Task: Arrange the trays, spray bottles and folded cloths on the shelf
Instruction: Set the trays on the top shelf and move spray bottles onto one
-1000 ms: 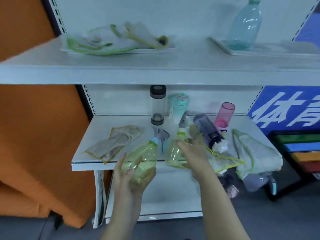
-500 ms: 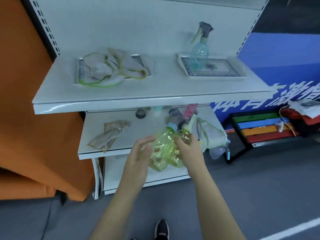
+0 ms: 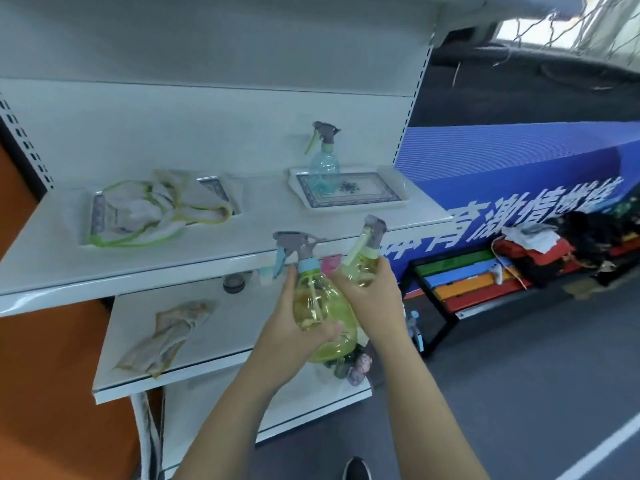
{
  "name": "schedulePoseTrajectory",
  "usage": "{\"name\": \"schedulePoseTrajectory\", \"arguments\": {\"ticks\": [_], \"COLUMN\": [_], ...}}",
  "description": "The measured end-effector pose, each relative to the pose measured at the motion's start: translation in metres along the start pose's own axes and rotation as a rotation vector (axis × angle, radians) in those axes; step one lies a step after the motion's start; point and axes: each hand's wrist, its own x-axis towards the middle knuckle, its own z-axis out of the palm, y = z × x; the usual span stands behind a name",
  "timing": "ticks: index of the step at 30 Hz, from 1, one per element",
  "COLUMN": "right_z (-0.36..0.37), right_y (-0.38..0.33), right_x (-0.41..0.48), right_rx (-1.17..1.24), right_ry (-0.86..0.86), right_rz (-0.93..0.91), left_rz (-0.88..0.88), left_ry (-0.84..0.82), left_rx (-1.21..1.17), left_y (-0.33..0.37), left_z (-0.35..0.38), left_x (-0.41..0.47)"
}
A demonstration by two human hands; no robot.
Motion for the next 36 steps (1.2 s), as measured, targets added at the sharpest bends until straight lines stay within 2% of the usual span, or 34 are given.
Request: {"name": "schedulePoseTrajectory", "arguments": {"ticks": [3, 7, 13, 21, 26, 29, 36], "right_z": [-0.014, -0.028, -0.045, -0.044, -0.032, -0.024, -0.036], "right_y": [-0.004, 0.0, 0.018, 0.033, 0.039, 0.042, 0.042], "right_x": [0.032, 0.103, 0.237, 0.378, 0.411, 0.416, 0.41], "right_rx": [0.018, 0.02, 0.061, 0.002, -0.035, -0.102, -0.115], "right_ry": [0.007, 0.008, 0.0, -0.073, -0.182, -0.19, -0.224], "right_rz": [-0.026, -0.084, -0.165, -0.169, -0.167, -0.176, -0.151], "left_rz": [0.04, 0.088, 0.171, 0.16, 0.134, 0.102, 0.149], "left_ry": [0.01, 0.111, 0.308, 0.492, 0.592, 0.639, 0.677], "left_rx": [0.037, 0.118, 0.376, 0.569, 0.688, 0.747, 0.813], "left_y": [0.007, 0.014, 0.021, 0.023, 0.014, 0.011, 0.006], "left_z": [0.009, 0.033, 0.07, 0.11, 0.123, 0.126, 0.132], "left_x": [0.032, 0.094, 0.209, 0.336, 0.373, 0.384, 0.371]}}
